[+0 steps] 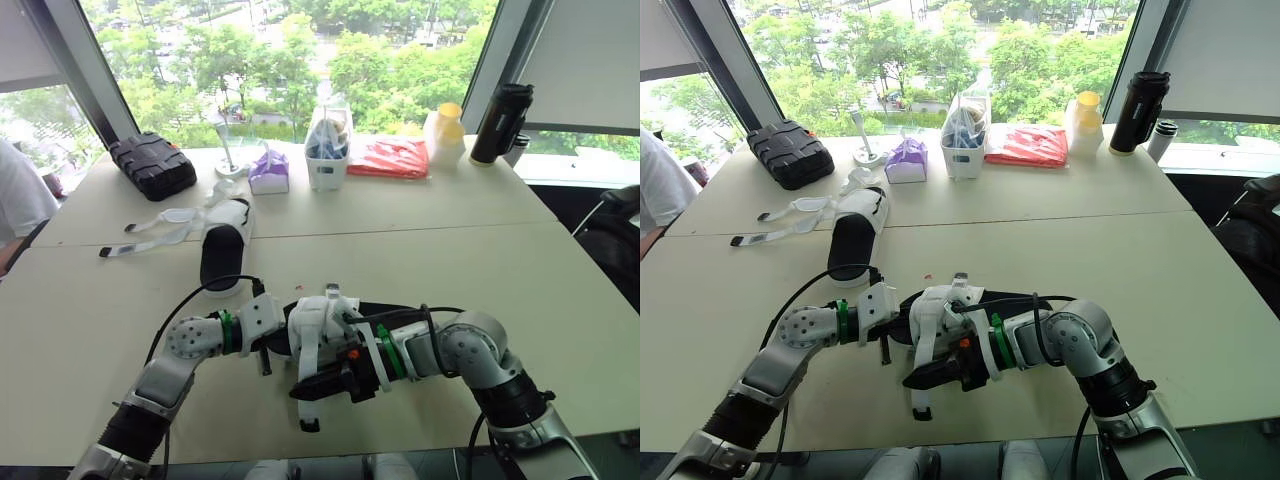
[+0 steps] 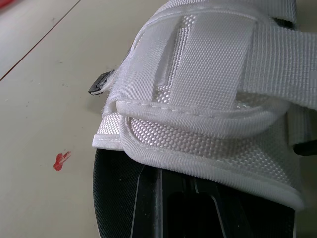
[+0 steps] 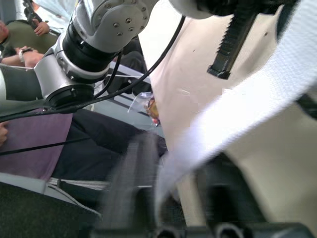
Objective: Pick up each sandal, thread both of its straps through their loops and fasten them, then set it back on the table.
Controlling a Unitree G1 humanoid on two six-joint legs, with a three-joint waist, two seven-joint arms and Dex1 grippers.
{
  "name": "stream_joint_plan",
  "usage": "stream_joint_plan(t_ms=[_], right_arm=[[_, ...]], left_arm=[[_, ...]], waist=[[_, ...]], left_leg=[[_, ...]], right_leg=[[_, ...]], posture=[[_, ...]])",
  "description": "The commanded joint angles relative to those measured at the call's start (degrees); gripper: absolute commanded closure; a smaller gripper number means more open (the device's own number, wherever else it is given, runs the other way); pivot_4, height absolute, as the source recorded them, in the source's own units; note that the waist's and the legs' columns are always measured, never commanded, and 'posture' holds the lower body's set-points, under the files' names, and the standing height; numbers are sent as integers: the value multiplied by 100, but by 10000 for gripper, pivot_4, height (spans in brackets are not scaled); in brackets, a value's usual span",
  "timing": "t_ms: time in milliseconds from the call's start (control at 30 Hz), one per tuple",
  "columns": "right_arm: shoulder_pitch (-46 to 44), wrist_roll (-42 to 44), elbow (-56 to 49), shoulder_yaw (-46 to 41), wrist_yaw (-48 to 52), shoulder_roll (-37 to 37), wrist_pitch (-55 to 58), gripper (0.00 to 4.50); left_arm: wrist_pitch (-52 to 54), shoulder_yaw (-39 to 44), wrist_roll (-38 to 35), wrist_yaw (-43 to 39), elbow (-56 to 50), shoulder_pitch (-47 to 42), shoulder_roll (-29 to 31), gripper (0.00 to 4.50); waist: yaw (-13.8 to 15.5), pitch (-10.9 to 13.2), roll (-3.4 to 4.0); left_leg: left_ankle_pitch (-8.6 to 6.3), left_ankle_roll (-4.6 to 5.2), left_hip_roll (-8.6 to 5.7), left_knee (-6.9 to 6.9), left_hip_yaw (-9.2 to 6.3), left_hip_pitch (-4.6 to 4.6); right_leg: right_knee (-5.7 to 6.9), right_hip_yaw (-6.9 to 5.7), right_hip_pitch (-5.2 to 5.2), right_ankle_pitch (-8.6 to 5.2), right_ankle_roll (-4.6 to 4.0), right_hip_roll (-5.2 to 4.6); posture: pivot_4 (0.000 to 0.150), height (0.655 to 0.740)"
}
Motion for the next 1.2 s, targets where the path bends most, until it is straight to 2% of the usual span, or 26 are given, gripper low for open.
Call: stream_joint_plan(t_ms=[33,200,367,600,733,1000,1100,1200], right_arm=[[-65,81,-189,-150,13,80,60,44733],[-790,175,-81,-437,279,-47,77,44733],[-1696,-276,972,-575,308,224,-247,44733],[-1759,-1114,1413,5,809,140,-980,44733],[-2051,-1216,1648,-67,1040,199,-963,44733],[-2144,-851,1105,-318,1286,14,-292,44733],[-2192,-601,591,-363,1441,-173,-7,44733],[-2361,-569,571,-373,1522,-245,63,44733]], left_arm=[[247,-380,248,-148,250,286,69,45000],[237,-392,260,-151,284,271,72,45000],[203,-408,267,-151,341,241,52,45000],[197,-417,271,-141,361,212,23,45000],[187,-415,278,-141,362,211,36,45000],[116,-440,347,-142,439,167,64,45000],[33,-478,378,-137,616,65,2,45000],[-62,-511,401,-144,767,-30,-37,45000]], waist=[[-2,0,0],[-14,0,1],[-30,-2,-2],[-114,-3,-1],[-119,-3,0],[-111,-3,0],[-97,-3,0],[-88,-4,0]], left_leg=[[0,0,0,0,0,0],[0,0,0,3,1,1],[0,0,2,1,0,3],[1,0,2,2,0,4],[2,-1,2,4,0,6],[2,-2,2,3,-2,3],[2,-2,2,3,-3,2],[2,-2,0,4,-3,4]], right_leg=[[0,0,0,0,0,0],[2,0,2,0,0,0],[4,-1,2,0,0,4],[8,0,1,0,-1,3],[11,0,2,1,0,4],[11,0,-2,1,-1,2],[11,0,-2,1,-1,1],[10,0,3,1,-1,0]], posture=[[1500,7400],[1500,7400],[1500,7400],[1500,7400],[1500,7400],[1500,7400],[1500,7400],[1500,7400]])
